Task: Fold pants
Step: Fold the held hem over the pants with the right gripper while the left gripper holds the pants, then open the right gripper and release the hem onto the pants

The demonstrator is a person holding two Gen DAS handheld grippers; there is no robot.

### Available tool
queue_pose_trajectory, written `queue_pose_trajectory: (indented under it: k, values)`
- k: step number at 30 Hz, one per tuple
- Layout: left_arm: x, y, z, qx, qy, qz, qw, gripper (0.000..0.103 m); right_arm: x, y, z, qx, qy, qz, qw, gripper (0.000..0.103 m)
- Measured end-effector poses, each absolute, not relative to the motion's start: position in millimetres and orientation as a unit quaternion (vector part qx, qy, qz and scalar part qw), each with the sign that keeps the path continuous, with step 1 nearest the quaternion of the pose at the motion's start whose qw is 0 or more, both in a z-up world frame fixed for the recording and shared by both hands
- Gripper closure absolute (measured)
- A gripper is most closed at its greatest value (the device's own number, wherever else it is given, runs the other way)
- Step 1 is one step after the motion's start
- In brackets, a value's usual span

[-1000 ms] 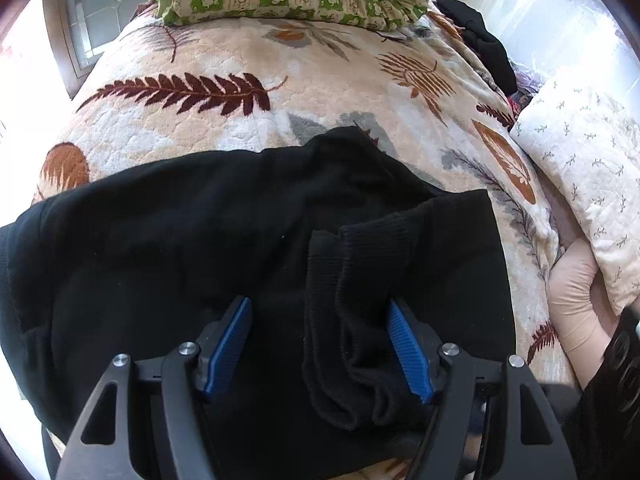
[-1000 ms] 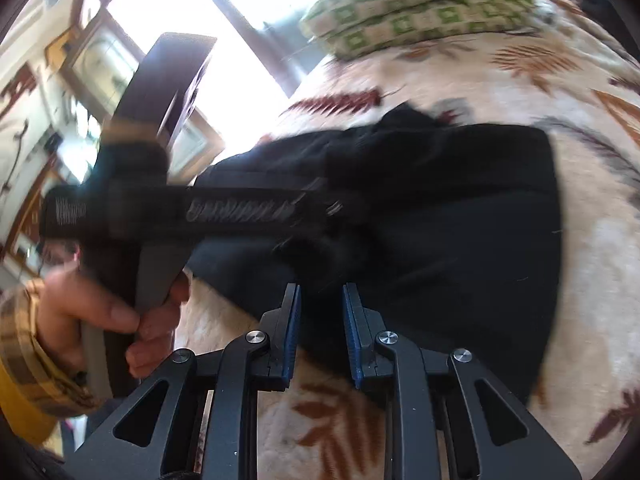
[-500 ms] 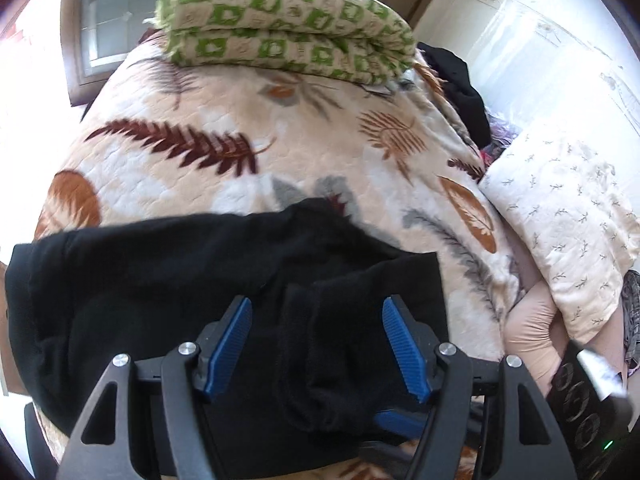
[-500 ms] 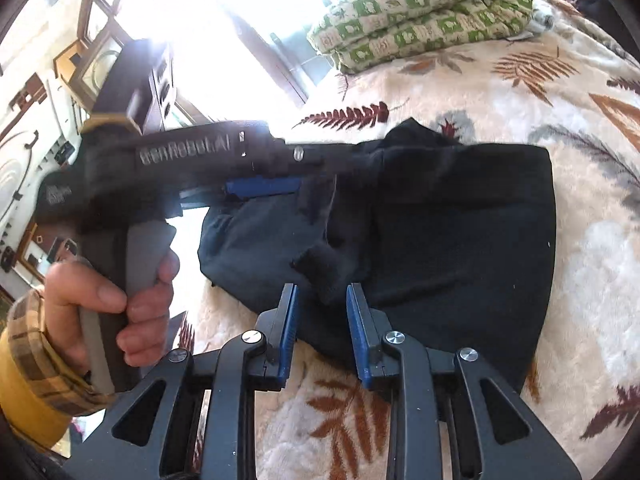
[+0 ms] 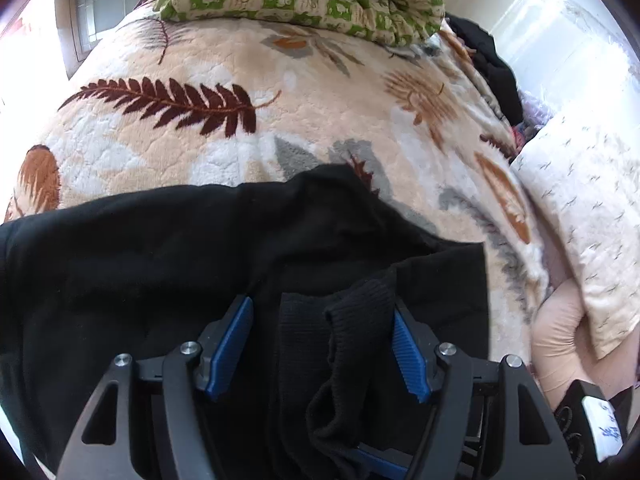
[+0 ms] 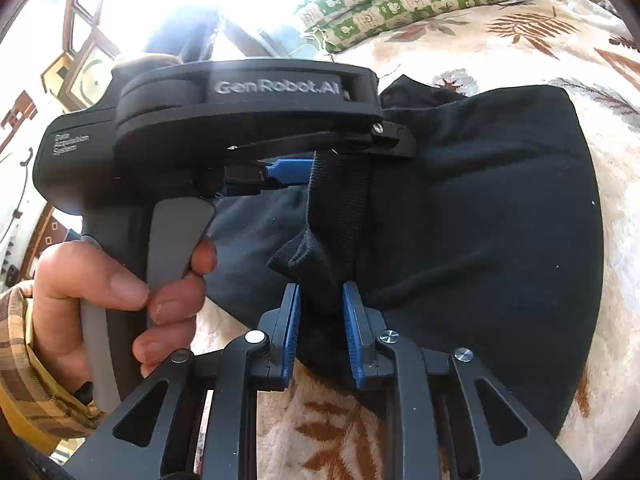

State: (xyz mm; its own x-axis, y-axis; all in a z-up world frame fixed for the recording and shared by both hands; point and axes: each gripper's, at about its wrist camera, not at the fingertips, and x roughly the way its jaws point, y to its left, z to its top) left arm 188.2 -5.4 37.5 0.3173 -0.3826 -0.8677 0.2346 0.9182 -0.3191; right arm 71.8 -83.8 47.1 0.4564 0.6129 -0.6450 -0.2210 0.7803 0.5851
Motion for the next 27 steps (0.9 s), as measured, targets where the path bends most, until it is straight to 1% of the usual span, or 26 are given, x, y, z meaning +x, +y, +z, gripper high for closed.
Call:
queue_pose_trajectory:
  k: [1,2,4,6,9,13,16,19,20,21,22,23,27]
  values:
    - [185.4,-0.9,43.7,-0.079,0.545,-0.193,0.812,0.033,71.0,-85.6,51.3,0.22,0.46,0.249,0.823,0.081]
    - [181.9,5.3,50.4,-0.089,0.537,-0.197,0.816,0.034,72.1,-85.2,55.1,0.226,0.461,0.249,0.821,0.075]
    - [172.8,15.6,64.7,-0.101,0.516,-0.201,0.827,0.034,63.9,-92.4,66.0,0.237,0.455,0.254,0.82,0.069]
    - [161.6,24.1,76.9,-0.109,0.496,-0.213,0.834,0.034,53.0,-101.3,75.4,0.225,0.448,0.246,0.83,0.069]
    - [145.2,24.2,84.3,-0.101,0.484,-0.237,0.836,0.034,42.4,-129.7,84.8,0.196,0.446,0.186,0.853,0.069]
    - [125.4,1.6,76.2,-0.031,0.487,-0.257,0.834,0.034,56.1,-164.6,87.8,0.199,0.444,0.136,0.863,0.069]
    - [116.3,-5.3,62.9,0.003,0.5,-0.265,0.824,0.034,79.8,-175.1,90.6,0.194,0.446,0.133,0.864,0.069]
    - [116.4,6.7,38.5,0.021,0.53,-0.219,0.819,0.034,110.5,-162.7,95.1,0.136,0.461,0.146,0.865,0.069]
    - [117.7,17.9,31.2,0.005,0.536,-0.213,0.817,0.034,118.2,-155.1,95.5,0.114,0.464,0.155,0.865,0.069]
    - [117.3,28.2,30.7,-0.027,0.529,-0.226,0.818,0.035,124.8,-150.8,95.8,0.105,0.465,0.164,0.864,0.069]
    - [117.6,35.8,31.7,-0.047,0.525,-0.226,0.819,0.039,132.8,-147.7,93.9,0.099,0.465,0.171,0.863,0.069]
    - [119.0,38.5,31.7,-0.054,0.528,-0.222,0.818,0.04,139.6,-141.1,92.7,0.093,0.464,0.177,0.863,0.069]
    - [118.1,32.0,32.8,-0.03,0.527,-0.22,0.82,0.04,167.9,-107.5,76.1,0.063,0.49,0.184,0.85,0.069]
